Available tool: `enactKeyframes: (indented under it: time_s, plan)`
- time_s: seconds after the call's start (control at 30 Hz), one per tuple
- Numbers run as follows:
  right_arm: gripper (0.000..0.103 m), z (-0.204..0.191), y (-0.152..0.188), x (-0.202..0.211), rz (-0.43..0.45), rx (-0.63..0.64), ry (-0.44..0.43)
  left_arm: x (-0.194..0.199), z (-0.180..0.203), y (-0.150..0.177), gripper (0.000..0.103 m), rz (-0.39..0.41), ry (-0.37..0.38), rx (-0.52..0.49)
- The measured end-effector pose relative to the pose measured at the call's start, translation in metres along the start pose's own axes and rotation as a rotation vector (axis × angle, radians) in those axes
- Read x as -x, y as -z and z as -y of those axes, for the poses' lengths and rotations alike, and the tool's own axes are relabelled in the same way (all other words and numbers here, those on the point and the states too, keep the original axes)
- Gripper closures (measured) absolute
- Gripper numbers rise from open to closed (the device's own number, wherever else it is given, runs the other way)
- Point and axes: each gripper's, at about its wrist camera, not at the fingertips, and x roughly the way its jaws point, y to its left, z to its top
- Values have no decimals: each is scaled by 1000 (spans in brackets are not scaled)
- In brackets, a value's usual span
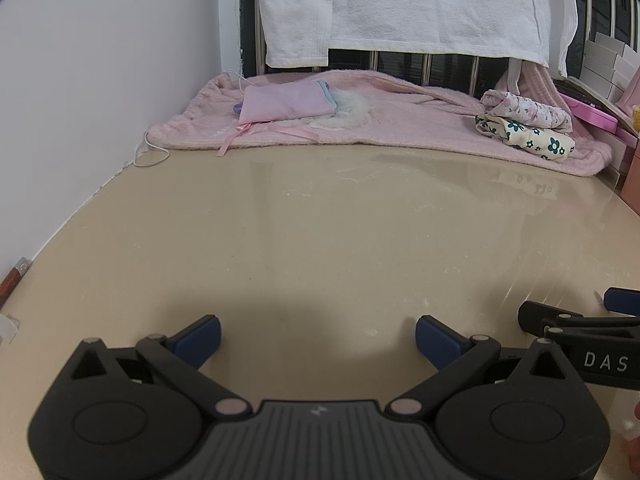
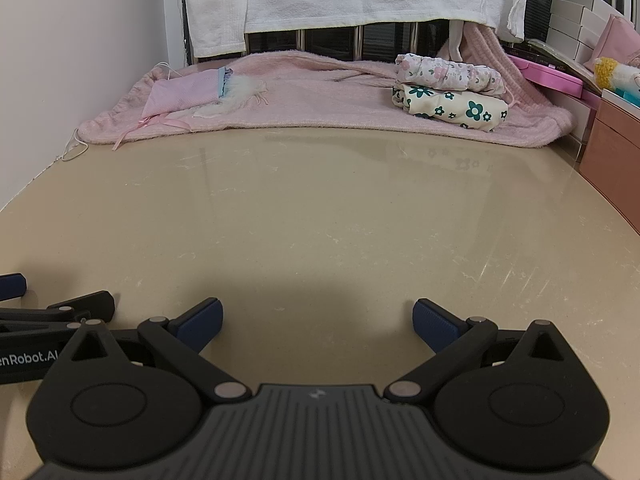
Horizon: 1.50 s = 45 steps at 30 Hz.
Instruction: Fold clothes
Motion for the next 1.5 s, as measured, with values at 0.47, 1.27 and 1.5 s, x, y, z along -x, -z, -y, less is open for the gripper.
enactKeyframes:
  time_s: [0.47,1.27,1.5]
  plan:
    - [0,-1,-3,2,-6,-23,16,-2,-6,-9,1,-32,57,-19]
    - [99,-84,-283,-292,-71,-122,-501,-267,-137,-261,103,114,189,288]
    - [100,-76,-287,-150,115,-55,-669,-128,-128,-267,103,344,406,239]
